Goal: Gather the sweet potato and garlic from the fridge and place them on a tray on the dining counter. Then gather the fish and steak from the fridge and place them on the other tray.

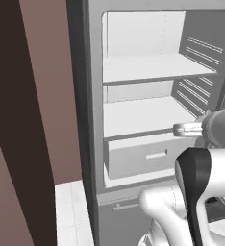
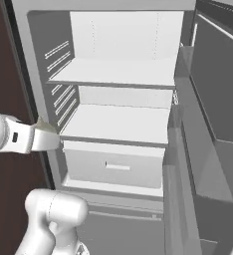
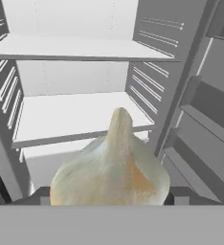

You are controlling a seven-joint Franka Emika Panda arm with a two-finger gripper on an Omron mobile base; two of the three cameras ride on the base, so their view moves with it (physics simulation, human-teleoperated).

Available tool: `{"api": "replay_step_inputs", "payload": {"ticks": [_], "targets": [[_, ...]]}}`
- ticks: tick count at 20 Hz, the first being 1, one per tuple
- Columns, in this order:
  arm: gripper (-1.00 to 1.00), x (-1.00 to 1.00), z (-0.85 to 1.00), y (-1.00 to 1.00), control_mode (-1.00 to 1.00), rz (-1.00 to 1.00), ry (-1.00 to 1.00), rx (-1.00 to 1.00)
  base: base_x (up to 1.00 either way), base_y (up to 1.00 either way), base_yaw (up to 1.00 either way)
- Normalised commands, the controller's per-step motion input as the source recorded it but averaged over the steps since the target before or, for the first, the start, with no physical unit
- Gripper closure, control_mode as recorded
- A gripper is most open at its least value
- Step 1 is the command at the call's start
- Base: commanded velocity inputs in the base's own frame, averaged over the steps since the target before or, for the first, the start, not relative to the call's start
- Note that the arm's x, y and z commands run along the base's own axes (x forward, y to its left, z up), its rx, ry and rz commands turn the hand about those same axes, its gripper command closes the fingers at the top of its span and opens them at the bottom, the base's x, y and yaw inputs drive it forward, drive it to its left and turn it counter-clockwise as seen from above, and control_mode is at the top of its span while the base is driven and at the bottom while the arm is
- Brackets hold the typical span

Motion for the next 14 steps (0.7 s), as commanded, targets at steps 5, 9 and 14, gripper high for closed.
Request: {"api": "replay_step_inputs", "payload": {"ticks": [5, 9, 14], "targets": [[1.0, 0.0, 0.0, 0.0, 1.0, 0.0, 0.0, 0.0, -0.88, 0.0, 0.0], [1.0, 0.0, 0.0, 0.0, 1.0, 0.0, 0.0, 0.0, -0.88, 0.0, -0.01], [1.0, 0.0, 0.0, 0.0, 1.0, 0.0, 0.0, 0.0, -0.83, 0.05, -0.04]]}}
